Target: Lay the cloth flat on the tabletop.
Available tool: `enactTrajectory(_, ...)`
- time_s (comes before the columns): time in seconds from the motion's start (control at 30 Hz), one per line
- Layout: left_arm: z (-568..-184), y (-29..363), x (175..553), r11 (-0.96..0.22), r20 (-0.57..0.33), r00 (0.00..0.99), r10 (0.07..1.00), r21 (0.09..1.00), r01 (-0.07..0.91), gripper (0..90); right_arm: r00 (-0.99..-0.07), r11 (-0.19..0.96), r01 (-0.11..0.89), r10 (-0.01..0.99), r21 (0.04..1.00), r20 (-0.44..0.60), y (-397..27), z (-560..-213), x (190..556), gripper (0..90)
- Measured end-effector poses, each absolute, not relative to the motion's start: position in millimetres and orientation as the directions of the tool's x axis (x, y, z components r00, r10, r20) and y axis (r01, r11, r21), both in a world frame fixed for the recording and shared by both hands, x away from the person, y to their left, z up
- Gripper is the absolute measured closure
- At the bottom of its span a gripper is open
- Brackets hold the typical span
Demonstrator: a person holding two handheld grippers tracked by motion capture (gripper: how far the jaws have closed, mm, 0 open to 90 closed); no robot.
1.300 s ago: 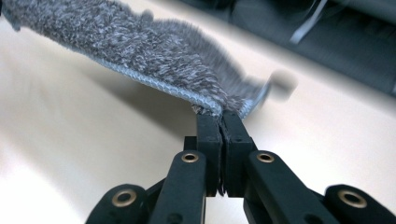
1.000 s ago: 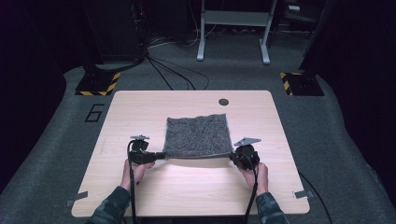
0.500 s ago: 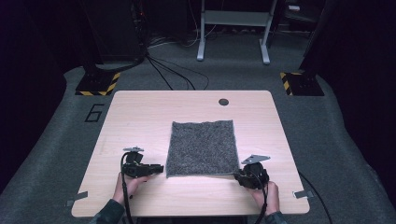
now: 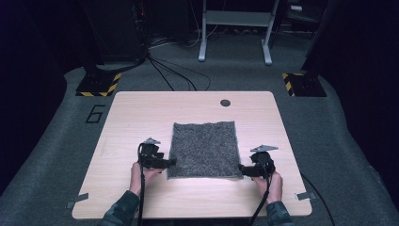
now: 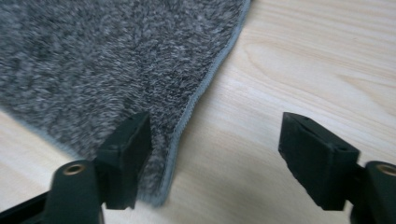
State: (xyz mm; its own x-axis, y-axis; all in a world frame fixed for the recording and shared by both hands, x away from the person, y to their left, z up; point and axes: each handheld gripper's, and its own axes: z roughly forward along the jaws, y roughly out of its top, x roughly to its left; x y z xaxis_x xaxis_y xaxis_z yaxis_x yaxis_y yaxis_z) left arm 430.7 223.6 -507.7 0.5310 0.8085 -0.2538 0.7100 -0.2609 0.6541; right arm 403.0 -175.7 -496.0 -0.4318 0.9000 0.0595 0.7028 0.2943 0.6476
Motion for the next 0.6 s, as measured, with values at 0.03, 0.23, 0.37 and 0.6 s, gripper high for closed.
enactTrajectory(0.03,-510.7,219.1,429.6,-0.305,-0.204,0.547,0.812,0.651,0.695,20.5,-0.426,0.297,0.711,0.903,0.637,0.054,-170.3,-501.7,407.0,18.8)
enactTrajectory(0.23,-513.2,211.2,425.2,-0.391,-0.096,0.575,0.812,0.643,0.659,18.5,-0.385,0.278,0.717,0.923,0.639,0.031,-163.0,-509.3,416.2,14.1)
enactTrajectory(0.37,-515.0,209.3,418.7,-0.454,0.004,0.581,0.814,0.63,0.63,17.9,-0.391,0.304,0.717,0.921,0.627,0.0,-155.5,-515.3,419.3,13.3)
enactTrajectory(0.6,-517.3,217.0,409.3,-0.442,0.015,0.569,0.822,0.646,0.622,17.5,-0.394,0.3,0.716,0.919,0.63,0.011,-158.5,-516.7,416.5,10.5)
